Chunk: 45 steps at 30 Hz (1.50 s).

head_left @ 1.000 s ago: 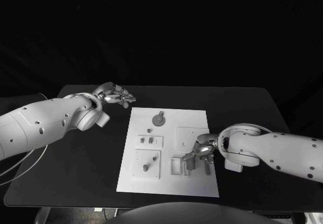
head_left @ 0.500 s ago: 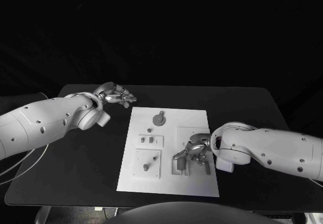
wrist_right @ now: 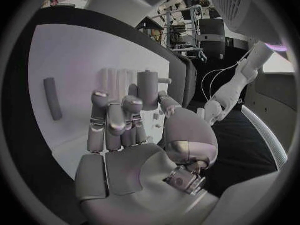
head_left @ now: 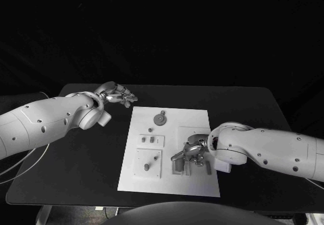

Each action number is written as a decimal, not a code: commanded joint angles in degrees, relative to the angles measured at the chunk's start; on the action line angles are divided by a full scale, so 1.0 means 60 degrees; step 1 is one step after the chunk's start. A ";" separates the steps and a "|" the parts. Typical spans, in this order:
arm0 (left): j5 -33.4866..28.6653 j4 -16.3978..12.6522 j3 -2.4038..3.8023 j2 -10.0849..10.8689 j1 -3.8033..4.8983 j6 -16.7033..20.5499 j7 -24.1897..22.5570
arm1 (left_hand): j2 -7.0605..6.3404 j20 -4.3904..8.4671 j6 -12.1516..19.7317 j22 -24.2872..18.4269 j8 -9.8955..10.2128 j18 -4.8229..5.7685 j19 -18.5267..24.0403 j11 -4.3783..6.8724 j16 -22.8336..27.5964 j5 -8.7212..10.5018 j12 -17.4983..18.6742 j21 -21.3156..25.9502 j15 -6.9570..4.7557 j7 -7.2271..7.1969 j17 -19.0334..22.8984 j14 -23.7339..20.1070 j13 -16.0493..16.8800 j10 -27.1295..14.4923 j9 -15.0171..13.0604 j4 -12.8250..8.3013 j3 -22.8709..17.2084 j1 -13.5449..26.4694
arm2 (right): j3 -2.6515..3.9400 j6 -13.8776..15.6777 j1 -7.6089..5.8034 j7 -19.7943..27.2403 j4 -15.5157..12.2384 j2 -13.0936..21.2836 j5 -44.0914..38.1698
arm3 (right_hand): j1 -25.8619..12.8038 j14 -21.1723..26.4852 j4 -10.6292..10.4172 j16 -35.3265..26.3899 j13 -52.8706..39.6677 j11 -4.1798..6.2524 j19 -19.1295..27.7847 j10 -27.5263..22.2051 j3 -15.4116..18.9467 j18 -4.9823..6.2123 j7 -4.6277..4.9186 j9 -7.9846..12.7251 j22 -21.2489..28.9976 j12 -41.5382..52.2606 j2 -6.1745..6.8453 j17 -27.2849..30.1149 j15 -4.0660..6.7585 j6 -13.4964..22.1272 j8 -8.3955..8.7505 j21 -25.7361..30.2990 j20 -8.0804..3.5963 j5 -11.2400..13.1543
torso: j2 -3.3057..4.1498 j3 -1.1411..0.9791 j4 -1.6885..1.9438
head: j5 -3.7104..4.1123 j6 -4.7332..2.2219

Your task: Assemble the parts on the task board

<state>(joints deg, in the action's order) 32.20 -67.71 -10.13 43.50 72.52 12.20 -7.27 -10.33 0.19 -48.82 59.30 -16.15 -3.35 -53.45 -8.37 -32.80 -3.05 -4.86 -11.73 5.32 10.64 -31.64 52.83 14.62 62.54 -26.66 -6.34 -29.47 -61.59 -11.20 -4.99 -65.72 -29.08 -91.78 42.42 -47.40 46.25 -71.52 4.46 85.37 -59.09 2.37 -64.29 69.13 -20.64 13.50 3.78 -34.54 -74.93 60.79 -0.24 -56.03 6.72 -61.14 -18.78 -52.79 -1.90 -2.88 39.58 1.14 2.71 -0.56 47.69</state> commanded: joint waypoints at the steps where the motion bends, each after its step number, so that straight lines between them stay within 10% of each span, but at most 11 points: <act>1: -0.0004 -0.0022 0.0006 -0.0010 0.0010 -0.0120 -0.0030 | 0.0005 0.0009 0.0039 0.0016 -0.0056 -0.0093 -0.0016 -0.0046 0.0046 -0.0017 0.0061 0.0067 0.0026 -0.0025 -0.0011 0.0026 0.0010 -0.0033 0.0007 0.0027 0.0001 -0.0011 | -0.0021 -0.0153 -0.0001 -0.0101 0.0029 -0.0065 -0.0392 | 0.0123 0.0024 0.2015 -0.0064 -0.0012 0.0003 0.0009 0.0013 -0.2081 0.0250 0.0025 -0.0007 -0.0125 -0.0059 0.0011 0.0019 -0.0020 -0.0052 0.0028 -0.0034 0.0055 -0.0023 | 0.0001 -0.0007 -0.0006 | -0.0021 0.0009; 28: -0.0004 -0.0029 0.0006 0.0014 0.0010 -0.0041 -0.0107 | 0.0012 0.0009 0.0036 0.0027 -0.0061 -0.0096 -0.0020 -0.0045 0.0062 -0.0017 0.0059 0.0074 0.0025 -0.0027 -0.0041 0.0034 0.0016 -0.0030 0.0007 0.0031 -0.0005 -0.0033 | -0.0276 -0.0286 0.0001 -0.0295 0.0333 -0.0295 -0.0263 | -0.0171 0.0123 0.1897 -0.0122 -0.0035 -0.0032 0.0039 -0.0056 -0.2080 0.0250 0.0060 -0.0019 -0.0109 -0.0100 0.0105 0.0085 -0.0043 -0.0013 0.0119 -0.0003 0.0093 -0.0023 | 0.0001 -0.0006 -0.0003 | -0.0145 0.0025; 45: -0.0002 -0.0012 0.0007 -0.0008 0.0010 -0.0061 -0.0074 | 0.0010 0.0007 0.0040 0.0032 -0.0060 -0.0095 -0.0020 -0.0048 0.0072 -0.0017 0.0062 0.0079 0.0027 -0.0026 -0.0054 0.0034 0.0017 -0.0037 0.0009 0.0038 0.0000 -0.0028 | -0.0282 -0.0336 0.0000 -0.0233 0.0347 -0.0411 -0.0342 | -0.0554 0.0365 0.1341 -0.0237 -0.0089 -0.0095 0.0096 -0.0205 -0.2281 0.0250 0.0122 -0.0063 -0.0088 -0.0142 0.0871 0.0250 0.0002 0.0111 0.0285 0.0063 0.0088 -0.0022 | -0.0003 -0.0005 -0.0009 | -0.0169 0.0091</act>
<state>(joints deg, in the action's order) 32.22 -67.70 -10.13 43.54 72.53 12.18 -7.27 -10.33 0.19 -48.82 59.43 -16.15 -2.96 -53.45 -8.37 -32.57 -3.05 -4.86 -11.51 5.32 10.64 -31.91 52.82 14.65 62.54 -26.66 -6.34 -29.47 -61.59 -12.89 -5.83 -65.74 -31.06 -89.60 40.22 -48.92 42.77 -69.60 11.99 84.15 -59.59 1.84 -63.97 68.37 -33.66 13.50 4.25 -34.74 -74.91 60.12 4.50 -54.55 6.65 -60.76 -17.25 -52.78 -1.40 -2.89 39.57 1.12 2.65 -1.58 48.17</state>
